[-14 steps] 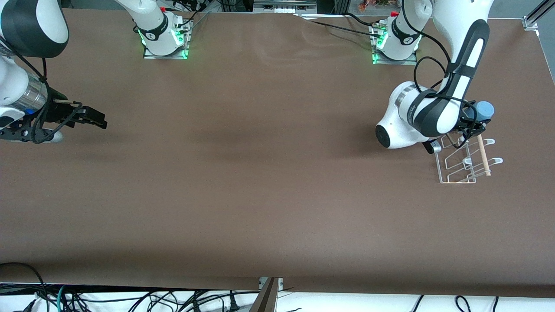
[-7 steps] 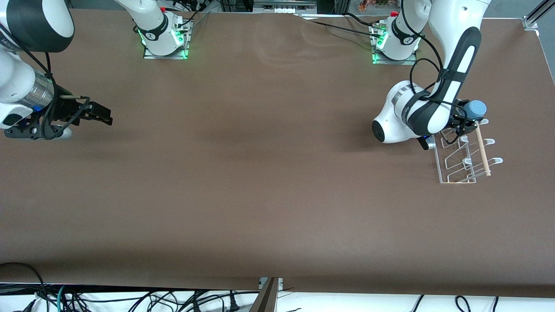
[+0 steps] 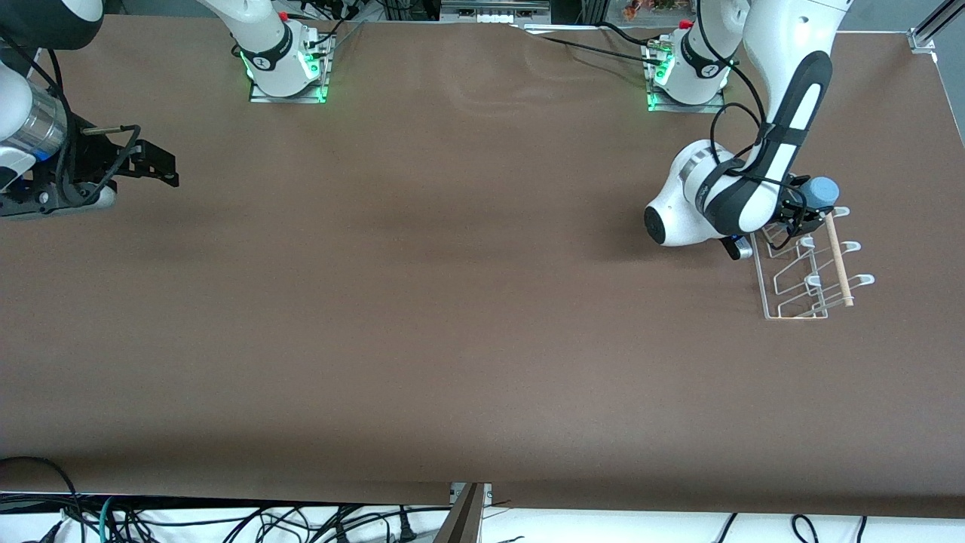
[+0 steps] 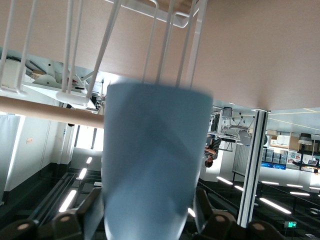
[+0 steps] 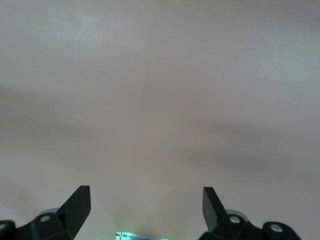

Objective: Transfer cup to left arm and place on rack
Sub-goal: 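Hang the cup on a rack prong and open the left gripper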

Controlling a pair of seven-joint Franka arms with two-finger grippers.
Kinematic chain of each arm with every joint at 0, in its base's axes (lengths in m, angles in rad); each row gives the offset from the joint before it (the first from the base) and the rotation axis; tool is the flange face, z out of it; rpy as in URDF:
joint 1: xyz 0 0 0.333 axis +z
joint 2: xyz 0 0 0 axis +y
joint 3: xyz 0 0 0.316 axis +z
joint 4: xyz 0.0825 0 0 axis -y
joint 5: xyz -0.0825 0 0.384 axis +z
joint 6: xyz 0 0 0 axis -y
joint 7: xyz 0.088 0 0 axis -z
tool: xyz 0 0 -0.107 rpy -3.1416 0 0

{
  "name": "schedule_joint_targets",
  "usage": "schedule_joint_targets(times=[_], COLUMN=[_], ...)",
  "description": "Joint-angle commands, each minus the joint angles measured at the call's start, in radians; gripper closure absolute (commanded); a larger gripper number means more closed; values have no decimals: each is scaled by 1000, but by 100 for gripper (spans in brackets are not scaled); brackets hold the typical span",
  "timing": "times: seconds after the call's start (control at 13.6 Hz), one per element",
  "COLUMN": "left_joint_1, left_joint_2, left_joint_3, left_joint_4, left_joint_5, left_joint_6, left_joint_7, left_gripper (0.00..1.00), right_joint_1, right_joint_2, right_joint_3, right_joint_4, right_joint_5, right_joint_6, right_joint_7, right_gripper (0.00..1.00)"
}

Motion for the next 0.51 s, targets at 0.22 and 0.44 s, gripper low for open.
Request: schedule_joint_targets(times=[0.22,0.44], left_joint_1=[13,54], left_joint_2=[-20,-20], left_joint_3=[8,8], left_joint_4=[167,365], left_joint_5=[-106,-245], left_joint_6=[-52,-101], left_joint_7=[-15,-15], left_gripper=[0,0], right_joint_1=[7,7], right_joint_2=[13,25], right_joint_3=[-8,-8], right_joint_4=[17,17], right_joint_5=[-33,-24], right_joint_6=[-27,-16], right_joint_7=[-28,-17], right_gripper=[1,1])
